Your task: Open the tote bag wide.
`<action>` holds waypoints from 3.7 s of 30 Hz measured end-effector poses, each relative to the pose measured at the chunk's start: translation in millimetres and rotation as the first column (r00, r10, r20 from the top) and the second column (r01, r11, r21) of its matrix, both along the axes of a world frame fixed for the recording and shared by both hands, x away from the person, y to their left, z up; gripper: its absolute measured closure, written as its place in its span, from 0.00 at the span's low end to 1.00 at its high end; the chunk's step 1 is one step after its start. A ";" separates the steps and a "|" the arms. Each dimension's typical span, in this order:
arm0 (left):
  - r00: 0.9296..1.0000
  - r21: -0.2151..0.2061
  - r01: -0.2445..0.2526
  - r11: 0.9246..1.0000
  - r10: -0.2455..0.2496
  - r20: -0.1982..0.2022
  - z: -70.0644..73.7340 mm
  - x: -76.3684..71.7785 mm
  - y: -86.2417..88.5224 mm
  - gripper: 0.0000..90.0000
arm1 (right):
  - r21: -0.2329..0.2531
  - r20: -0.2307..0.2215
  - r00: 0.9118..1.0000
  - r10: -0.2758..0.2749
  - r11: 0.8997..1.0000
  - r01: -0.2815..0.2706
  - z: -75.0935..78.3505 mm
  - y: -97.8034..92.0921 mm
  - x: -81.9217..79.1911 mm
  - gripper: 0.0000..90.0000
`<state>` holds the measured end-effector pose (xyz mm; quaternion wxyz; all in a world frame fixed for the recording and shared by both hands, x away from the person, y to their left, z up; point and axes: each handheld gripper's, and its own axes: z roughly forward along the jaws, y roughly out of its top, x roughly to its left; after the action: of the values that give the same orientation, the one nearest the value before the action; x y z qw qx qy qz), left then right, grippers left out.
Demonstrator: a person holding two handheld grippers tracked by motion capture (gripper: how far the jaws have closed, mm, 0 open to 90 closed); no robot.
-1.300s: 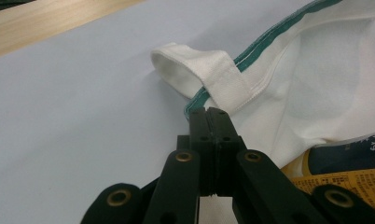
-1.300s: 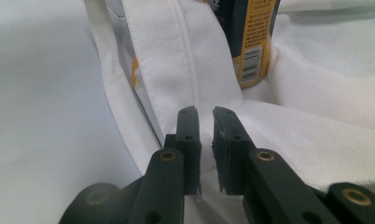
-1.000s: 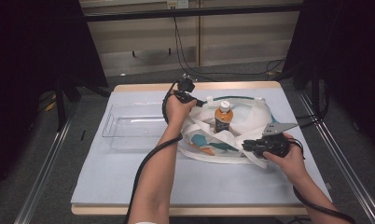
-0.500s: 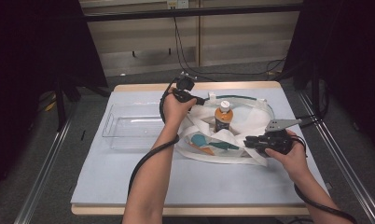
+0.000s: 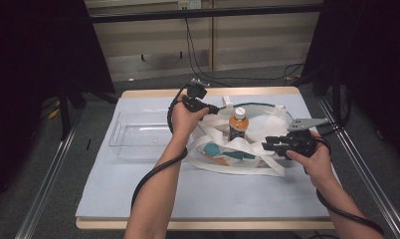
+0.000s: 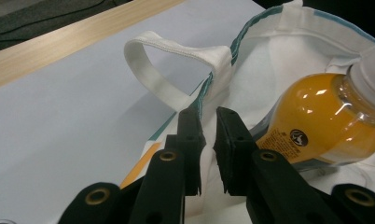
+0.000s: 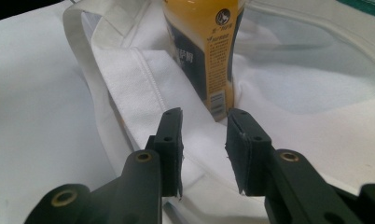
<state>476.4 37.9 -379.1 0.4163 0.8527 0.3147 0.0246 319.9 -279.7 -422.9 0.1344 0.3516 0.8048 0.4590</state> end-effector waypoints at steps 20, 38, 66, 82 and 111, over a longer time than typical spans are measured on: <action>0.997 -0.021 0.071 0.997 -0.071 -0.024 1.2 -21.5 2.0 0.93 | -0.008 -0.007 0.999 -0.039 0.999 0.039 8.6 -14.9 16.9 0.83; 0.990 -0.039 0.130 0.991 -0.132 -0.046 -19.2 -46.2 -1.2 0.97 | -0.034 0.011 0.992 -0.128 0.991 0.128 13.5 -31.4 41.9 0.85; 0.985 -0.053 0.150 0.987 -0.154 -0.081 -48.7 -65.1 5.6 0.99 | -0.067 0.008 0.979 -0.204 0.977 0.204 -5.3 -50.7 56.1 0.85; 0.985 -0.075 0.148 0.986 -0.154 -0.082 -66.3 -73.9 10.2 1.00 | -0.063 0.007 0.976 -0.216 0.974 0.216 -7.0 -51.5 56.3 0.85; 0.986 -0.129 0.161 0.978 -0.167 -0.031 -32.2 -79.0 9.1 0.74 | -0.053 0.019 0.986 -0.165 0.985 0.166 16.2 -20.0 26.0 0.42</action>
<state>397.4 46.9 -411.3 0.4634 0.8480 0.2528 -0.0474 345.9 -299.7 -406.8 0.1875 0.4100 0.7839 0.4269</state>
